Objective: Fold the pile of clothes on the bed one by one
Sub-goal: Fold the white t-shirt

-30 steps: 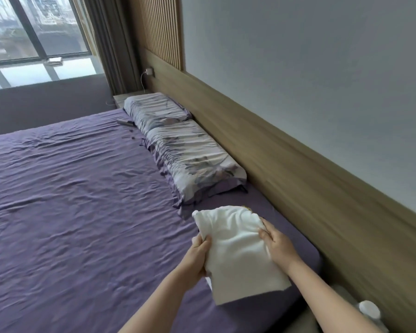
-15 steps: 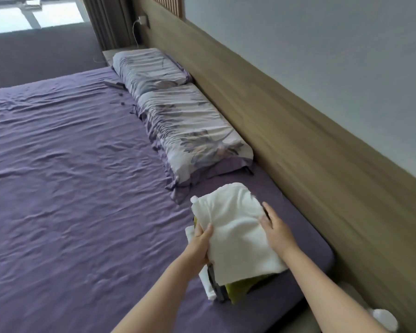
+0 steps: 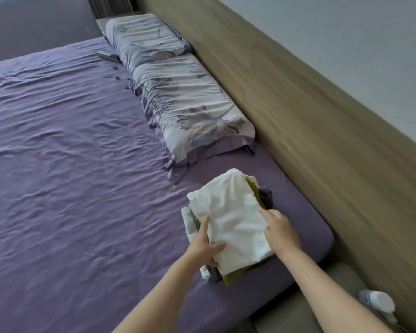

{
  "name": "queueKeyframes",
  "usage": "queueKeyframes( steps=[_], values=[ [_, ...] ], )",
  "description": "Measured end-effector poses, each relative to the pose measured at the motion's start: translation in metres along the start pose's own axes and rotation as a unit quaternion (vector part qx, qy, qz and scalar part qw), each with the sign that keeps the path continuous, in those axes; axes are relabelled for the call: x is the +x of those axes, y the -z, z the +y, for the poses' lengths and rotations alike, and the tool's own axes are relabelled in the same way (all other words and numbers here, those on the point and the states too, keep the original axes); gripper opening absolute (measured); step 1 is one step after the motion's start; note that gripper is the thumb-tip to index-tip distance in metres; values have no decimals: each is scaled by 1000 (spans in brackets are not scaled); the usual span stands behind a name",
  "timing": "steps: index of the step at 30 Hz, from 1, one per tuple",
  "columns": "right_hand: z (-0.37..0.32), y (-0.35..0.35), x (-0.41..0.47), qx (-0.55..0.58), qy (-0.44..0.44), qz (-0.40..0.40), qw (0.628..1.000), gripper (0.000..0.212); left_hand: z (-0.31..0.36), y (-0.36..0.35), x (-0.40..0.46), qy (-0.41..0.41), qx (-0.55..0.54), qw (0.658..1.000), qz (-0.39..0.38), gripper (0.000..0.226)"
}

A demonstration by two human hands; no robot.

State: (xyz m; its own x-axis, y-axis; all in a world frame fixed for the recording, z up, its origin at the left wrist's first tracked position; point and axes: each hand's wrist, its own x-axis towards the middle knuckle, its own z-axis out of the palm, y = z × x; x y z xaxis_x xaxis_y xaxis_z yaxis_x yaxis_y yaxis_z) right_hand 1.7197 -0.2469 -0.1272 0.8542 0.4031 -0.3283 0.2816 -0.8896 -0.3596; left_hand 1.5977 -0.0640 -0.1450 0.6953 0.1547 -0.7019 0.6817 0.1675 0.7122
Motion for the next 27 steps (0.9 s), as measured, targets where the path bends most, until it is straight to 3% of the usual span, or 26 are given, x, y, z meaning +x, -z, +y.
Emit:
queueKeyframes(
  steps=[5, 11, 17, 20, 27],
  values=[
    [2, -10, -5, -139, 33, -56, 988, 49, -22, -9, 0, -19, 281, 958, 61, 74],
    [-20, -3, -23, -200, 79, -52, 975, 47, -27, 0, -38, -31, 240, 965, 101, 67],
    [-81, -3, -57, -179, 157, -109, 965, 45, -30, 26, -96, 21, 244, 961, 132, 59],
    [-115, -12, -79, -192, 216, -121, 950, 29, -43, 45, -131, 42, 250, 955, 151, 56],
    [-198, -58, -142, -252, 338, -178, 889, 39, -106, 94, -231, 84, 284, 932, 210, 48]
  ],
)
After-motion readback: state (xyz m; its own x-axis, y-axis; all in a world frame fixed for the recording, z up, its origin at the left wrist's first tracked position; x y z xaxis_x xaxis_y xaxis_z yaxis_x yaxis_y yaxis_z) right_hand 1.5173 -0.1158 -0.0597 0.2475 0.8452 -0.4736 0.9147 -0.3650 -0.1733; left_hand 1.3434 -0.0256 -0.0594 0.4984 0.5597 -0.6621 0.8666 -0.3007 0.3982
